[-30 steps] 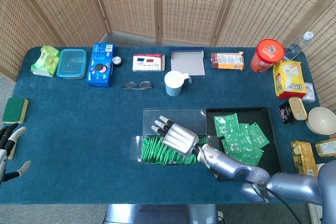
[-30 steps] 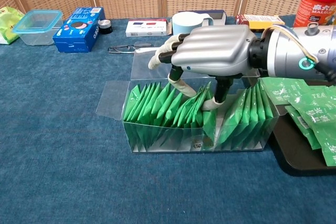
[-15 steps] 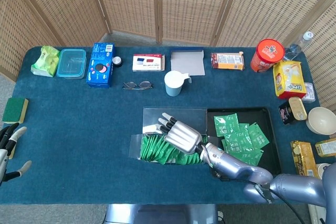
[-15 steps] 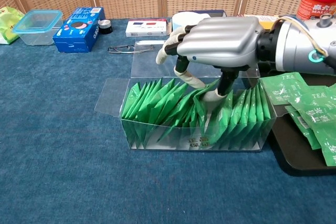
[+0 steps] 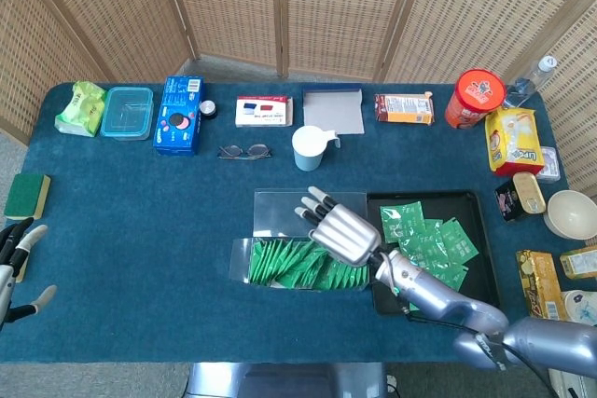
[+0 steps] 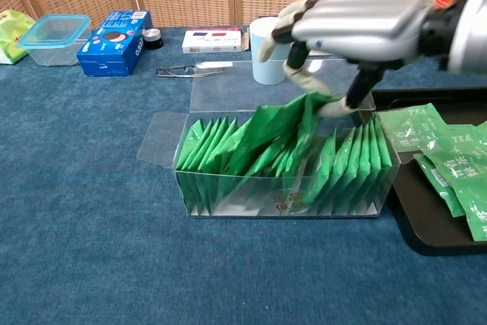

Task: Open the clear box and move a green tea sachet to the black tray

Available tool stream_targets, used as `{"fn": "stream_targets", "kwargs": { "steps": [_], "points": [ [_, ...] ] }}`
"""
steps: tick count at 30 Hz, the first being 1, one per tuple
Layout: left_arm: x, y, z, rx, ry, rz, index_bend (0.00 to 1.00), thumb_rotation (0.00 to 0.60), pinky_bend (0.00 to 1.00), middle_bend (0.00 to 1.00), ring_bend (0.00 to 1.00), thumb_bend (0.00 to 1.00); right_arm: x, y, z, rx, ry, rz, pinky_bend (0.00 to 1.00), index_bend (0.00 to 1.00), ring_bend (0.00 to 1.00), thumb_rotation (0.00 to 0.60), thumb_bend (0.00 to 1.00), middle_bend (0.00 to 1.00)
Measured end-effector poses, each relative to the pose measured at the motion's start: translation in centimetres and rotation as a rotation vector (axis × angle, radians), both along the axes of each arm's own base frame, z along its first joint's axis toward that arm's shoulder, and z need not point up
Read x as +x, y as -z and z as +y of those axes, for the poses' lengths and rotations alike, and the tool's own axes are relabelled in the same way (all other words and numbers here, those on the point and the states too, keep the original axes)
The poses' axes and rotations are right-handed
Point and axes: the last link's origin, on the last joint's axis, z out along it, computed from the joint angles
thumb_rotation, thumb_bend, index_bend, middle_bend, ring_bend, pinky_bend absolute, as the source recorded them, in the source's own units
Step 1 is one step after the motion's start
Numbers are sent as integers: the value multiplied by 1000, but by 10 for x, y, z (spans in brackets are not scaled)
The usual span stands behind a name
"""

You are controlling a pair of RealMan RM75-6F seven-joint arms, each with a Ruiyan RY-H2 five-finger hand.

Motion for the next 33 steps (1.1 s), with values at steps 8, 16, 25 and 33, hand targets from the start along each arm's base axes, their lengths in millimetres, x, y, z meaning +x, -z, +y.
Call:
{"fn": "stream_targets", "kwargs": {
  "steps": [8,16,25,33],
  "points": [
    [4,-1,2,10,15,-1,94,600,219,35,0,223,-18,-37,4,-79,60,-44,58,724,134,600,330,210],
    [8,-4,4,21,27,3,94,600,219,36,0,223,-38,-74,10,-173,120,-94,57,724,136,600,331,214],
    [14,-5,7,31,43,7,95,600,219,35,0,223,-62,-106,16,-266,194,-148,57,724,137,600,334,214],
    [17,-8,8,43,50,10,94,600,219,36,0,223,-82,-122,20,-318,246,-155,57,723,137,600,335,214]
  ]
}}
